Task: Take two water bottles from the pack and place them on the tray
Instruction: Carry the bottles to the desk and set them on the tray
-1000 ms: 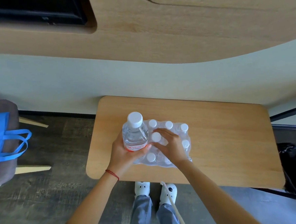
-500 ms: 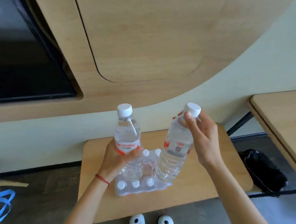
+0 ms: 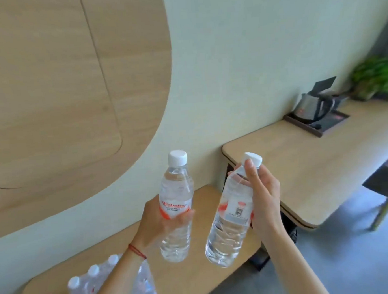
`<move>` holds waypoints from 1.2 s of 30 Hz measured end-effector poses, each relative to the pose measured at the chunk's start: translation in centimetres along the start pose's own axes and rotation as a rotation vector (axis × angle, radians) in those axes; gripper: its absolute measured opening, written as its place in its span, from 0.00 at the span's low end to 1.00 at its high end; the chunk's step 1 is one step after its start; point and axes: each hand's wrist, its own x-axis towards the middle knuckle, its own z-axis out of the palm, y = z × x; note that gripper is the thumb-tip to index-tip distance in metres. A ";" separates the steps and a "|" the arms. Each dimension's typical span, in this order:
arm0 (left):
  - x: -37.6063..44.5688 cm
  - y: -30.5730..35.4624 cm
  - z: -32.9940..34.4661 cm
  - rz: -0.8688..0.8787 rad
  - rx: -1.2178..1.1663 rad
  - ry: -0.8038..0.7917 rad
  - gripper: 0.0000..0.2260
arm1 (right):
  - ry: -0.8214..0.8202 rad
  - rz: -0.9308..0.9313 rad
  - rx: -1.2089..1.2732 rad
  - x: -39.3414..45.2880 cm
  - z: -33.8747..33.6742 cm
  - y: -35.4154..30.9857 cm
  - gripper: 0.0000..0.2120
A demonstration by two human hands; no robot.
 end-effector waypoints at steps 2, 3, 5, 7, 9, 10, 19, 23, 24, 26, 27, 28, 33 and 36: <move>0.6 0.3 4.4 -0.005 0.003 -0.020 0.15 | 0.041 -0.007 -0.007 0.9 -4.2 0.1 0.17; 0.9 0.5 6.7 -0.006 0.011 -0.037 0.16 | 0.051 -0.004 -0.001 1.4 -6.3 0.2 0.16; 1.4 0.9 11.4 0.005 0.028 -0.078 0.19 | 0.067 0.010 -0.004 2.2 -10.6 0.4 0.16; 2.3 1.3 15.8 0.013 0.021 -0.098 0.21 | 0.086 0.021 -0.029 3.3 -14.6 0.4 0.18; 3.4 1.8 20.1 0.011 0.019 -0.141 0.26 | 0.112 0.028 -0.057 4.4 -18.5 0.5 0.19; 4.0 2.0 22.3 0.006 0.014 -0.166 0.29 | 0.132 0.029 -0.064 5.0 -20.4 0.4 0.19; 13.3 2.9 40.3 -0.013 0.029 -0.315 0.18 | 0.340 0.016 -0.121 14.0 -35.5 1.4 0.14; 18.2 3.4 47.7 -0.004 -0.017 -0.339 0.20 | 0.424 -0.016 -0.179 19.3 -41.4 1.7 0.14; 19.3 3.6 49.5 -0.002 -0.025 -0.343 0.20 | 0.429 -0.026 -0.180 20.6 -43.0 1.8 0.16; 21.5 4.1 52.8 -0.005 -0.026 -0.351 0.20 | 0.444 -0.040 -0.175 23.0 -46.0 1.8 0.18; 22.6 4.3 54.5 -0.009 -0.026 -0.355 0.20 | 0.453 -0.046 -0.172 24.3 -47.6 1.8 0.18; 23.6 4.6 56.1 -0.012 -0.024 -0.361 0.20 | 0.460 -0.048 -0.174 25.4 -49.1 1.8 0.17; 27.6 5.5 63.8 -0.016 -0.004 -0.377 0.21 | 0.462 -0.061 -0.175 30.5 -56.6 3.0 0.08; 29.6 5.7 68.4 -0.018 -0.001 -0.372 0.26 | 0.449 -0.058 -0.161 33.7 -60.8 3.8 0.09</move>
